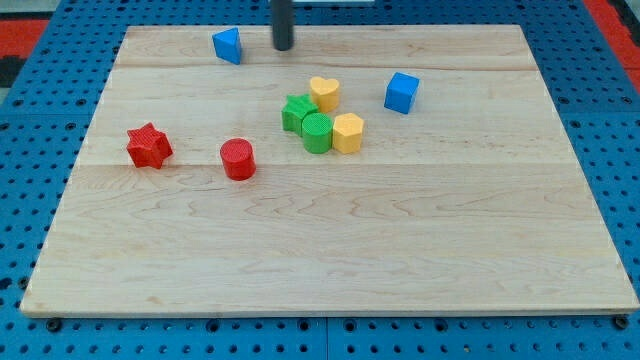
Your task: Move the blue triangle to the top left of the red circle
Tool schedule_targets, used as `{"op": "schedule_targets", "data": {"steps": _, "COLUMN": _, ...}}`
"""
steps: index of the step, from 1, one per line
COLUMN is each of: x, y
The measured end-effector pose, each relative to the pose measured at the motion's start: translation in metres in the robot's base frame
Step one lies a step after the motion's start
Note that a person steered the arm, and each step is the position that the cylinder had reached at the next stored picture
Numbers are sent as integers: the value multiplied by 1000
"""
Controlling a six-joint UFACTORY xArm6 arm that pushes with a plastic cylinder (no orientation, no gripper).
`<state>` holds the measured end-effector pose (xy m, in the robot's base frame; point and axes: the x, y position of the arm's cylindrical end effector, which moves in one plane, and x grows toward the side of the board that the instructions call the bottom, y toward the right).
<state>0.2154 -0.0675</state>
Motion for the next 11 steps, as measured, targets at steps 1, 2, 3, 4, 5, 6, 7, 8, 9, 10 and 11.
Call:
{"op": "schedule_targets", "data": {"steps": 1, "x": -22, "y": -23}}
{"op": "schedule_targets", "data": {"steps": 2, "x": 0, "y": -103}}
{"op": "schedule_targets", "data": {"steps": 3, "x": 33, "y": -117}}
{"op": "schedule_targets", "data": {"steps": 4, "x": 8, "y": -88}}
{"op": "schedule_targets", "data": {"steps": 5, "x": 10, "y": -68}}
{"op": "schedule_targets", "data": {"steps": 6, "x": 48, "y": -50}}
{"op": "schedule_targets", "data": {"steps": 7, "x": 65, "y": -76}}
{"op": "schedule_targets", "data": {"steps": 8, "x": 88, "y": -57}}
{"op": "schedule_targets", "data": {"steps": 9, "x": 90, "y": -52}}
{"op": "schedule_targets", "data": {"steps": 10, "x": 81, "y": -22}}
{"op": "schedule_targets", "data": {"steps": 11, "x": 85, "y": -10}}
